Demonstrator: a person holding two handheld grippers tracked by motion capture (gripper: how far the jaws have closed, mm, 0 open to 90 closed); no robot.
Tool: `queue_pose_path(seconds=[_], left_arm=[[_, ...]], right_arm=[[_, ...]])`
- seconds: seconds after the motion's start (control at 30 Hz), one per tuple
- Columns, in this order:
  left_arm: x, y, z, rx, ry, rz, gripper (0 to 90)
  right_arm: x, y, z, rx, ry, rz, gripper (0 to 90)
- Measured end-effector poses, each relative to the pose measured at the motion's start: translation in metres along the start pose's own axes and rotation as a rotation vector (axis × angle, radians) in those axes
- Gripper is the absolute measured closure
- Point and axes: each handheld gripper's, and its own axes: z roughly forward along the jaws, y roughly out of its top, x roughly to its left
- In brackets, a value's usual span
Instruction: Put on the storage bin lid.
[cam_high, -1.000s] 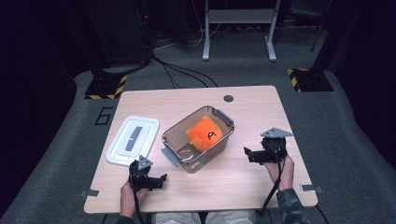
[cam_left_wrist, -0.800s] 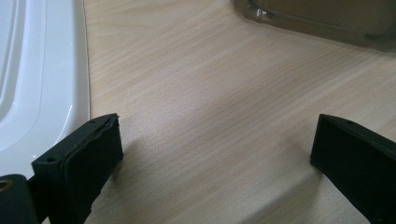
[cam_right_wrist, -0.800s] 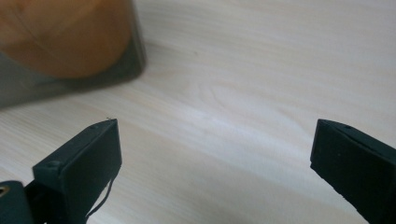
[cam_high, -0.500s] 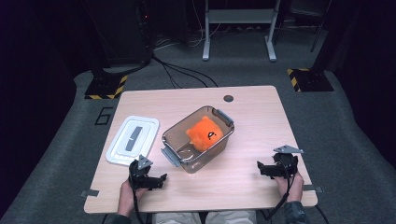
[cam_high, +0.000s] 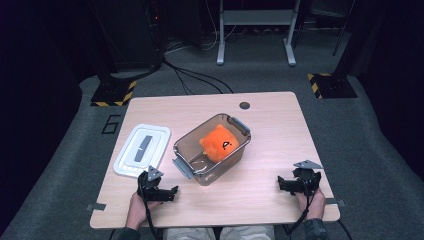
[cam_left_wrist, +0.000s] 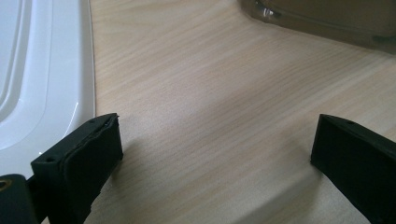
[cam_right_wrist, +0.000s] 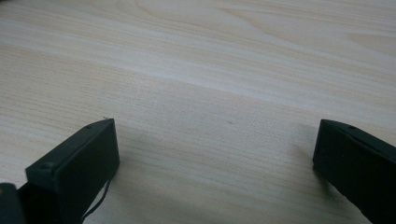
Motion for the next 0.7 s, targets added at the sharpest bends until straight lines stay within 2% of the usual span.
queue_pose_path(seconds=[0.13, 0.23, 0.3, 0.43, 0.47, 0.5, 0.7], left_arm=[[0.003, 0.002, -0.002, 0.015, 0.022, -0.023, 3.8], [0.009, 0.003, -0.006, -0.001, 0.018, -0.04, 5.3], [0.015, 0.005, -0.01, -0.029, 0.026, -0.07, 5.9], [0.032, 0.012, -0.02, -0.056, 0.036, -0.111, 7.4], [0.041, 0.015, -0.023, -0.077, 0.049, -0.124, 7.9], [0.041, 0.015, -0.023, -0.077, 0.049, -0.124, 8.1], [0.073, 0.02, -0.023, -0.089, 0.071, -0.172, 9.8]], right_arm=[[0.0, 0.0, 0.0, -0.001, -0.001, 0.003, 0.0], [0.0, 0.0, 0.0, 0.0, -0.001, 0.003, 0.0], [0.001, 0.0, 0.0, 0.0, -0.003, 0.002, 0.0], [0.001, 0.0, 0.0, 0.0, -0.003, 0.003, 0.0], [0.001, 0.0, 0.0, 0.002, -0.005, 0.01, 0.0], [0.001, 0.0, 0.0, 0.002, -0.005, 0.01, 0.0], [0.001, 0.0, 0.0, -0.002, -0.006, 0.013, 0.0]])
